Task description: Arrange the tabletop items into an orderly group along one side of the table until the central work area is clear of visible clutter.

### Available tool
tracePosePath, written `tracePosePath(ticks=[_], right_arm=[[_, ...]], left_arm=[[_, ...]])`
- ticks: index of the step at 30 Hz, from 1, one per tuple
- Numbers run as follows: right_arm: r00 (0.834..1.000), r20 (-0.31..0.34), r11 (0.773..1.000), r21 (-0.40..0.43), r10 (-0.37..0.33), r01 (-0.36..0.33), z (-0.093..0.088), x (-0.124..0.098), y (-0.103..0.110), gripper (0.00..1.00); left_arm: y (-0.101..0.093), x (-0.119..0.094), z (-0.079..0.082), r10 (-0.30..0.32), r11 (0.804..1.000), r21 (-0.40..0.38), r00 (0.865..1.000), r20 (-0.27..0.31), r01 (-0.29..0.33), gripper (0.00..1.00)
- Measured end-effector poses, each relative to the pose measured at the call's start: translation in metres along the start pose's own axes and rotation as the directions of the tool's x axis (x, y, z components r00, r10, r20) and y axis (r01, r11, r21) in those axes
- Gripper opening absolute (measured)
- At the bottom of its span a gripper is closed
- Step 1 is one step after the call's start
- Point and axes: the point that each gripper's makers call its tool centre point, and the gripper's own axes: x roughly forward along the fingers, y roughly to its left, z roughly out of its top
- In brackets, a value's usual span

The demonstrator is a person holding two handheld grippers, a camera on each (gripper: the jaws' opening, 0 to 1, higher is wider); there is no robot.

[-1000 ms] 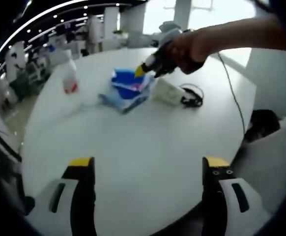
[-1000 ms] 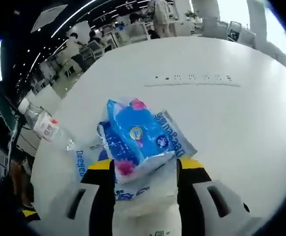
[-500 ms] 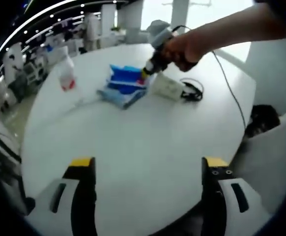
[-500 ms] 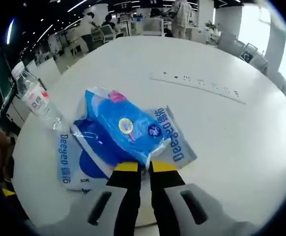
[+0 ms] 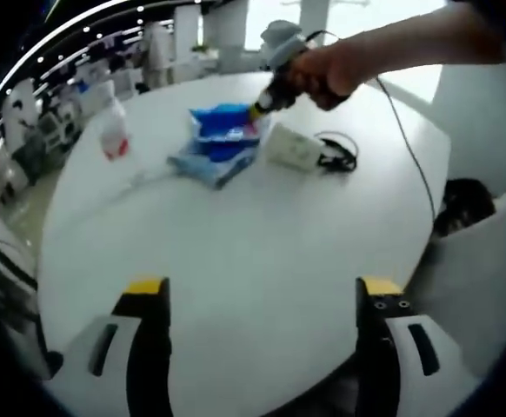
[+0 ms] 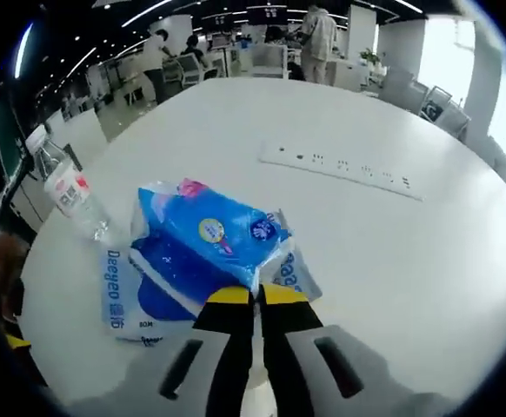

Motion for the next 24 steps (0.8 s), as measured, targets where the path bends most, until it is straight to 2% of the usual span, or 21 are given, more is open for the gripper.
tracePosePath(ticks=[4,7,10,13,19,24], right_arm=[[0.999,0.042,1.0,0.019,-0.024,0.024,0.011,-0.015,-0.02,0.01],[0.997,0.057,0.999,0.028,-0.045,0.044,0.017,-0.023,-0.042,0.01],[0.996,0.067,0.998,0.0,-0.067,0.067,0.021,-0.032,-0.061,0.01],[0.994,0.072,0.996,-0.032,-0.081,0.084,0.023,-0.039,-0.078,0.01],[0.993,0.052,0.991,-0.079,-0.107,0.111,0.015,-0.054,-0.113,0.01],[0.991,0.033,0.988,-0.083,-0.127,0.13,0.005,-0.063,-0.13,0.01]], left_arm=[[-0.001,-0.001,0.0,-0.001,1.0,0.009,1.0,-0.001,0.001,0.85],[-0.002,-0.001,0.002,-0.007,1.0,0.004,1.0,0.006,0.007,0.85],[-0.006,-0.003,0.009,-0.025,0.999,-0.022,0.999,0.042,0.025,0.85],[-0.005,-0.002,0.005,-0.019,1.0,-0.01,1.0,0.025,0.019,0.85],[-0.007,-0.004,0.005,-0.023,1.0,-0.008,0.999,0.029,0.024,0.85],[-0.007,-0.003,0.0,-0.017,1.0,0.021,1.0,0.006,0.017,0.85]])
